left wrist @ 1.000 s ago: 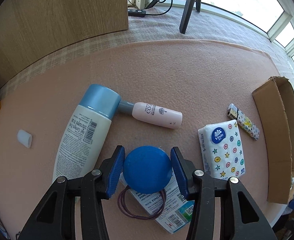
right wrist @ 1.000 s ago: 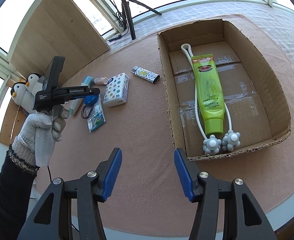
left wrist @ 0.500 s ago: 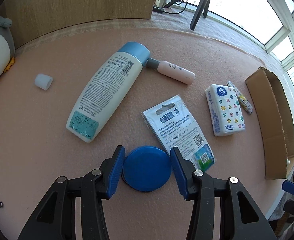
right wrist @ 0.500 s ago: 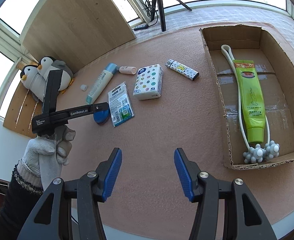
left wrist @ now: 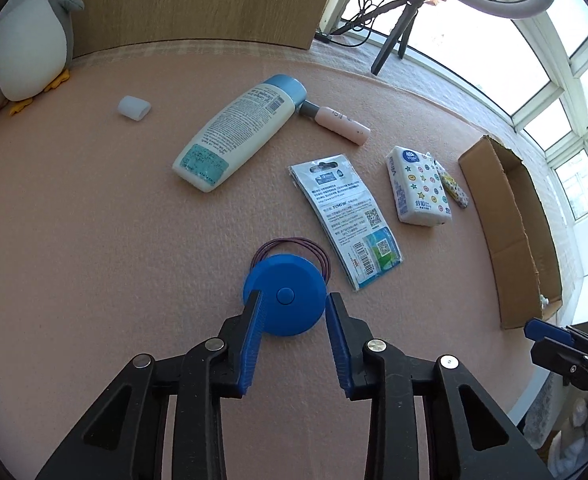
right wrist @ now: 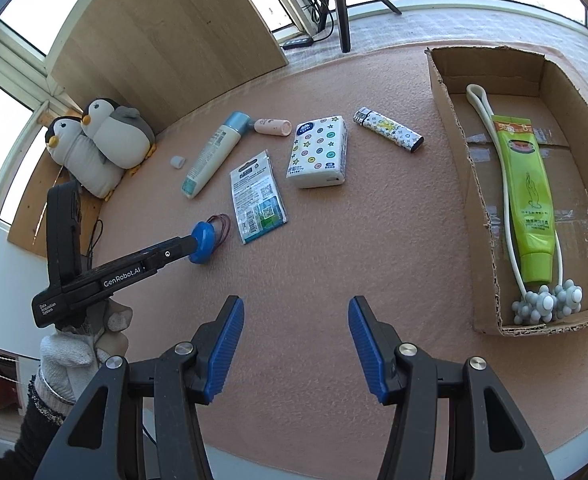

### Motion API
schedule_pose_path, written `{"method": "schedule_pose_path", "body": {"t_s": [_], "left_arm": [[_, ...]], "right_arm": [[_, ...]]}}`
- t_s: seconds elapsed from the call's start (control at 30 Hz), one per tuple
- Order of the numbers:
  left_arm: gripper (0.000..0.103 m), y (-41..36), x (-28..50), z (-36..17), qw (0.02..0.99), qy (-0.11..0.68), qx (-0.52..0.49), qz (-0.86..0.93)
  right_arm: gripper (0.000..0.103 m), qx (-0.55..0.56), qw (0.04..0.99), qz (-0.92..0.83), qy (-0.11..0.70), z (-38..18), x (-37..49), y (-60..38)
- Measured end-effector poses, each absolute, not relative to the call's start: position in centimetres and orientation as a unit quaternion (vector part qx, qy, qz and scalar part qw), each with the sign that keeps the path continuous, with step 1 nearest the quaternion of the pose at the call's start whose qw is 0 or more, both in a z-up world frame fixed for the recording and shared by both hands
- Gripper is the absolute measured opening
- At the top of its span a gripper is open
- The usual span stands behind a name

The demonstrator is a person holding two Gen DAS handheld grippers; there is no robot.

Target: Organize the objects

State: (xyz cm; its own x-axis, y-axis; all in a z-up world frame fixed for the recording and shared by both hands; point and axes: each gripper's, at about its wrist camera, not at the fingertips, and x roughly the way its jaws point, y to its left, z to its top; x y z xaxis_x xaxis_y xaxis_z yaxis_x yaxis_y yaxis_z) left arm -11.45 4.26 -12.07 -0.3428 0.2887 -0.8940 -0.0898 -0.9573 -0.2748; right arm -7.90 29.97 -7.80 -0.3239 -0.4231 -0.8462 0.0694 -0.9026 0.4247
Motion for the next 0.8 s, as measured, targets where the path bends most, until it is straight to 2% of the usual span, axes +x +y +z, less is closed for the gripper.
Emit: {"method": "schedule_pose_path", "body": {"t_s": [0.23, 0.3, 0.33, 0.37, 0.6, 0.8], "left_arm": [[0.036, 2.4, -10.2, -12.5, 0.104, -0.098, -0.566, 0.812], [0.045, 3.2, -10.6, -12.1, 0.110, -0.086, -0.559, 0.817], [0.056, 3.8, -10.8, -11.9, 0.109, -0.075, -0.556, 0.821], [0.061, 4.4, -11.1, -11.8, 0.107, -0.064, -0.551, 0.825], [0.061, 6.6, -12.5, -13.0, 0.091, -0.015, -0.558, 0.825], [0.061, 4.7, -12.5, -13.7, 0.078, -0.028, -0.561, 0.824]], "right_arm": [[0.050, 0.566, 0.162, -0.794, -0.150, -8.2, -8.4, 28.8], [0.051, 0.568, 0.166, -0.793, -0.146, -8.3, -8.5, 28.3], [0.051, 0.569, 0.168, -0.792, -0.143, -8.4, -8.6, 28.1], [0.051, 0.570, 0.169, -0.792, -0.141, -8.4, -8.6, 27.9], [0.051, 0.574, 0.170, -0.789, -0.137, -8.6, -8.5, 27.5], [0.051, 0.575, 0.164, -0.789, -0.142, -8.8, -8.8, 27.7]]}}
